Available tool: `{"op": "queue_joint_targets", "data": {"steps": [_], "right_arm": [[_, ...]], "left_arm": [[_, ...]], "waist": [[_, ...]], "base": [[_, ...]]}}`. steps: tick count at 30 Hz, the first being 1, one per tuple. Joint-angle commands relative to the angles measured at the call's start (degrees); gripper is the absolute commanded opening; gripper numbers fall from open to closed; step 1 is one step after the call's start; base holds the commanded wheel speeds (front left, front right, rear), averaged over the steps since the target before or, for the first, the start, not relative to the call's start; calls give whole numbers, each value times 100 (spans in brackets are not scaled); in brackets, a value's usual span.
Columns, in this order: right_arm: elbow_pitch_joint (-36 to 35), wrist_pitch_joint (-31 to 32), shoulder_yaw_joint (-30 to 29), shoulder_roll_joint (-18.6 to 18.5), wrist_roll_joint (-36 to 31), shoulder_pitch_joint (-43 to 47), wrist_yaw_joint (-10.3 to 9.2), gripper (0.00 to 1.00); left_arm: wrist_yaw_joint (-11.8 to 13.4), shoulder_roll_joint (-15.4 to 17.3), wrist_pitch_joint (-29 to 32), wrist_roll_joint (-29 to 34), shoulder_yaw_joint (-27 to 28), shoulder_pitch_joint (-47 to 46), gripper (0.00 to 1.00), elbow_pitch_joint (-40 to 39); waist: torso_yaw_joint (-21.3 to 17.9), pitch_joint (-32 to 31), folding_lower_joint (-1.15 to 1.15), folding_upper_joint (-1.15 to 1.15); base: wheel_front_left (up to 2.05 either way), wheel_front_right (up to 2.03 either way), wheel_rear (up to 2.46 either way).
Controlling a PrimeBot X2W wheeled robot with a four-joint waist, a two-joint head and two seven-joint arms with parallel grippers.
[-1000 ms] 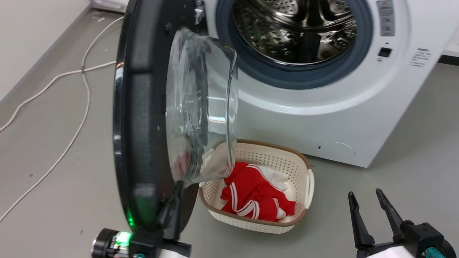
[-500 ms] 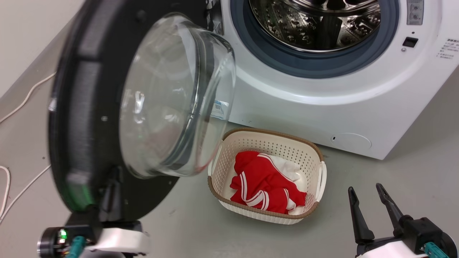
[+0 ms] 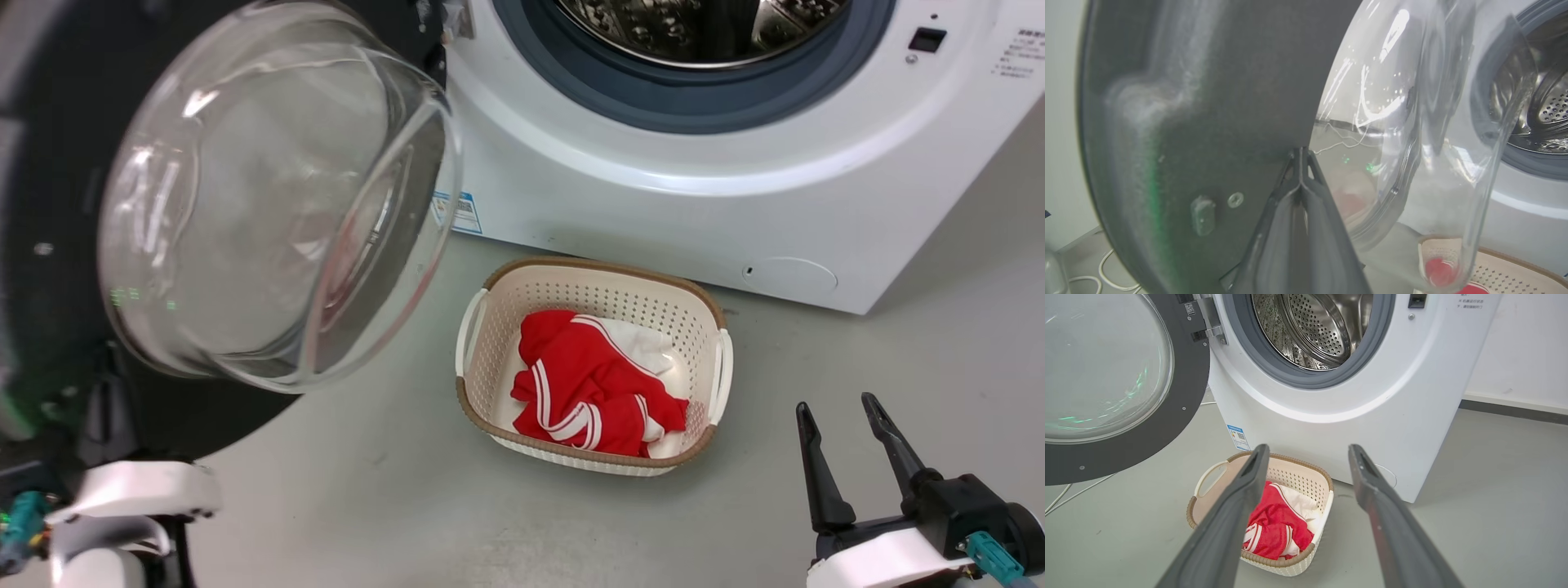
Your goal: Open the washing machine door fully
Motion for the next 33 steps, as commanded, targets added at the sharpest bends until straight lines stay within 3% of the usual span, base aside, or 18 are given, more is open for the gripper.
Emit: {"op": "queue_joint_targets", "data": {"steps": [1, 11, 33], "right_arm": [[-14, -10, -19, 7, -21, -56, -5, 100], [-30, -10, -51, 8, -134, -162, -4, 100], [-57, -10, -130, 8, -258, -364, -5, 100]], "left_arm": [[-18, 79, 14, 56, 148, -122, 0, 56], [-204, 364, 15, 238, 1002, -600, 0, 647], [-353, 845, 15, 352, 2093, -1452, 0, 1630]], "waist": [[-52, 56, -1, 0], [-251, 283, -1, 0], [-536, 630, -1, 0]], "base": [[0, 0, 0], [0, 0, 0], [0, 0, 0]]}}
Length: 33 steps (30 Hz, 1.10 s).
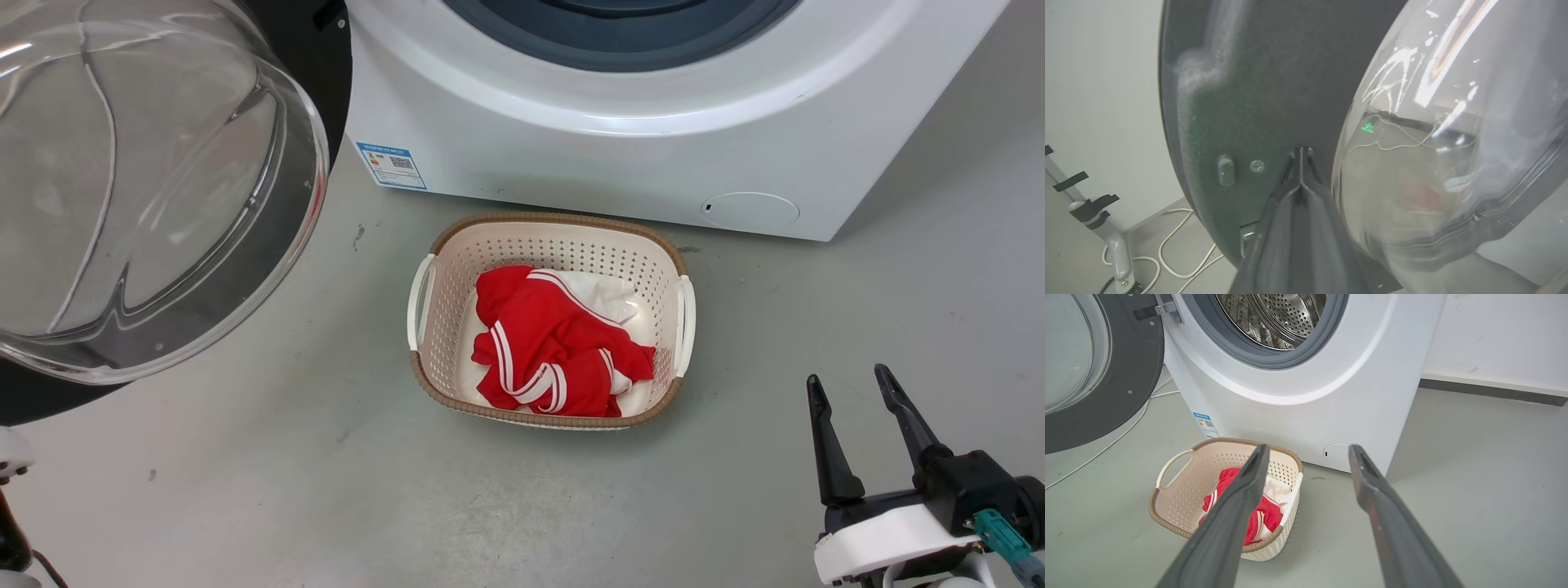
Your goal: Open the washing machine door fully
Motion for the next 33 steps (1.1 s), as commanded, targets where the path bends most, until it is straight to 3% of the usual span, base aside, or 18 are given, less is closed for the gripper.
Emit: {"op": "queue_joint_targets", "data": {"steps": [1, 16, 25, 33], "right_arm": [[-11, -10, -9, 8, -48, -114, -6, 100], [87, -10, 53, 8, 123, -36, -5, 100], [164, -10, 103, 8, 416, 264, -5, 100], [66, -10, 118, 8, 595, 601, -6, 100]], "left_arm": [[-19, 82, 13, 33, 63, -119, 0, 44], [-240, 262, 13, 214, 183, -17, 0, 389], [-352, -63, 12, 377, -84, 811, 0, -613], [-374, -608, 12, 648, -1003, 1752, 0, -1839]], "waist": [[-12, 10, 0, 0], [-54, -264, 0, 0], [-42, -997, 0, 0], [-91, -1629, 0, 0]], "base": [[0, 0, 0], [0, 0, 0], [0, 0, 0], [0, 0, 0]]}}
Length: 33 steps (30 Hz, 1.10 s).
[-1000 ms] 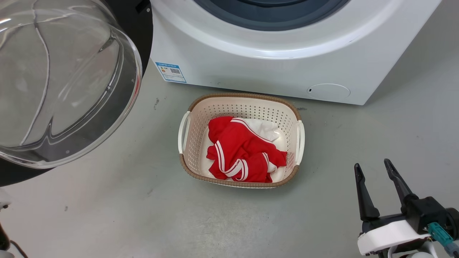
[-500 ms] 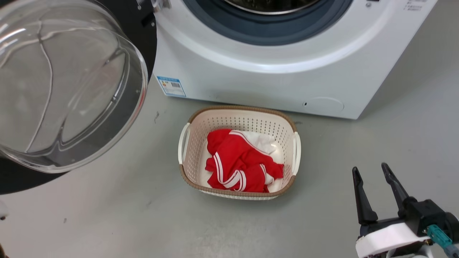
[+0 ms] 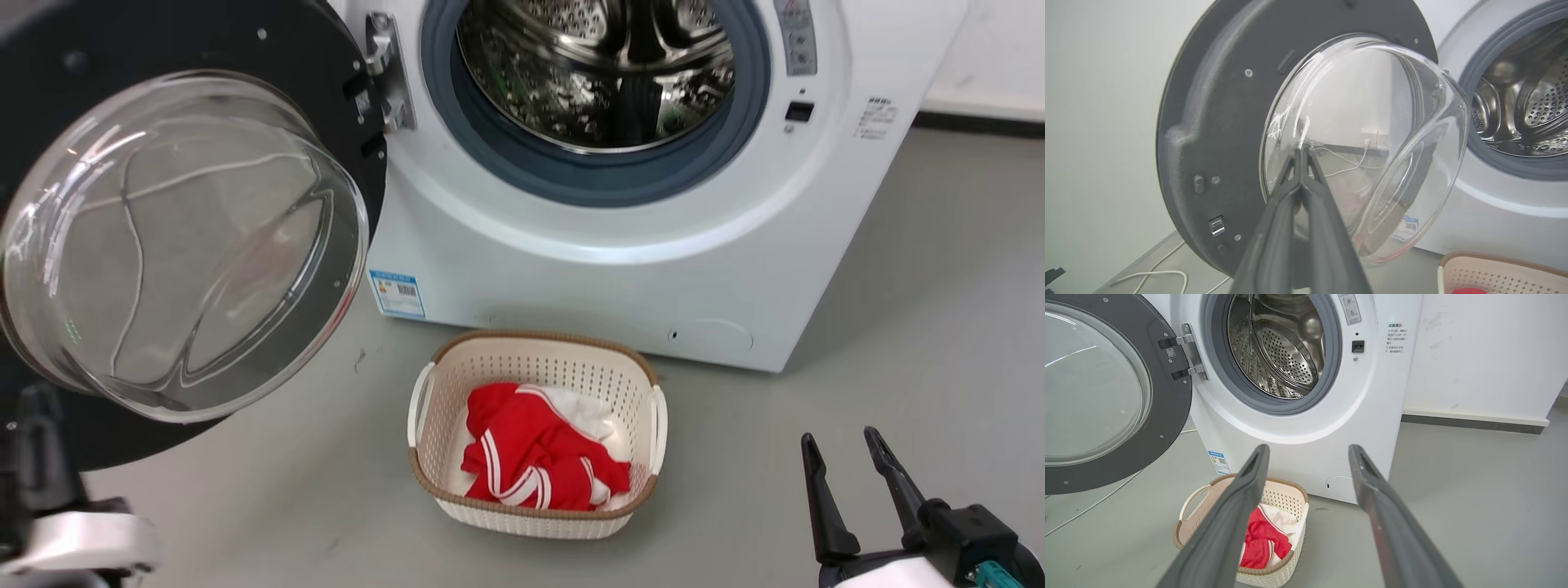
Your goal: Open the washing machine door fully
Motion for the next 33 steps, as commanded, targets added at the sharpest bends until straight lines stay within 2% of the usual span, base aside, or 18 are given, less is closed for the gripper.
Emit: {"op": "queue_joint_targets", "data": {"steps": [1, 5, 7, 19, 33], "right_arm": [[-39, -11, 9, 9, 36, 81, -5, 100], [-160, -11, 2, 9, 73, 190, -6, 100], [-230, -11, 1, 9, 82, 211, -5, 100], [-777, -11, -34, 9, 136, 354, -6, 100], [-1326, -11, -61, 10, 62, 497, -6, 100]], "left_arm": [[0, -63, 12, 45, -117, 114, 0, -105], [-1, -304, 12, 97, -720, 439, 0, -546], [2, -372, 11, 71, -930, 541, 100, -709], [198, -542, 12, -300, -1736, 1097, 100, -1280], [446, -555, 12, -272, -2306, 1296, 100, -1179]], "waist": [[-38, -173, 1, 0], [-141, -302, 1, 0], [-224, -331, 1, 0], [-979, -368, 1, 0], [-1284, -413, 1, 0]], "base": [[0, 0, 0], [0, 0, 0], [0, 0, 0], [0, 0, 0], [0, 0, 0]]}}
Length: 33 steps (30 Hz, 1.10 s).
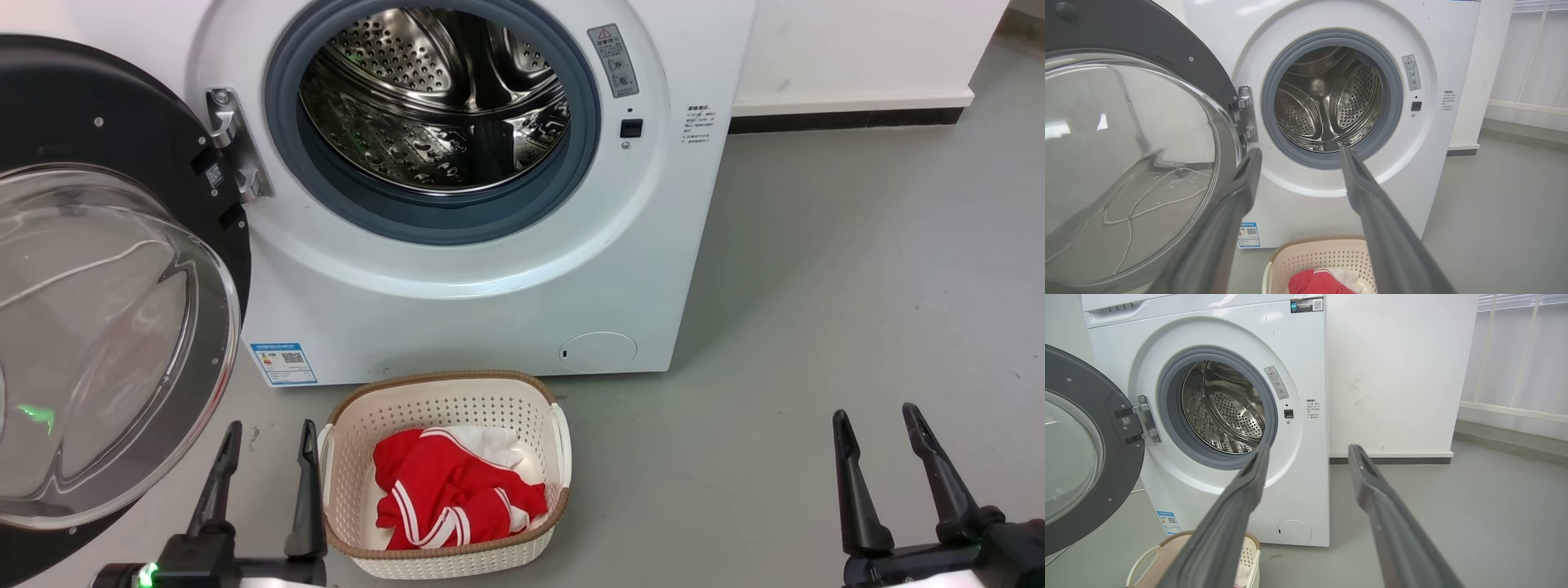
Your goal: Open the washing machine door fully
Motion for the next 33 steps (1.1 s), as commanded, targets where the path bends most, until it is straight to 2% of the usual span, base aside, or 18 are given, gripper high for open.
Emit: {"op": "queue_joint_targets", "data": {"steps": [1, 16, 17, 22, 33], "right_arm": [[-18, -10, -21, 10, -38, 92, -6, 100], [180, -10, -59, 10, 6, 173, -6, 100], [179, 1, -53, 1, 6, 127, 0, 0], [382, 11, -25, 2, 50, 138, 0, 0], [606, 242, 11, -83, 1426, -117, -1, 0]], "left_arm": [[35, -2, 13, 38, -37, 74, 100, 33], [123, 6, 13, 158, -122, 14, 100, 265], [104, 0, 0, 140, -118, 51, 0, 279], [99, -11, 9, 89, -115, 89, 0, 513], [16, -9, 338, -1268, -37, -156, 0, 717]], "waist": [[-14, -4, 0, 0], [20, 16, 0, 0], [20, 16, 0, 0], [21, 17, 0, 0], [27, 29, 0, 0]], "base": [[0, 0, 0], [0, 0, 0], [0, 0, 0], [0, 0, 0], [0, 0, 0]]}}
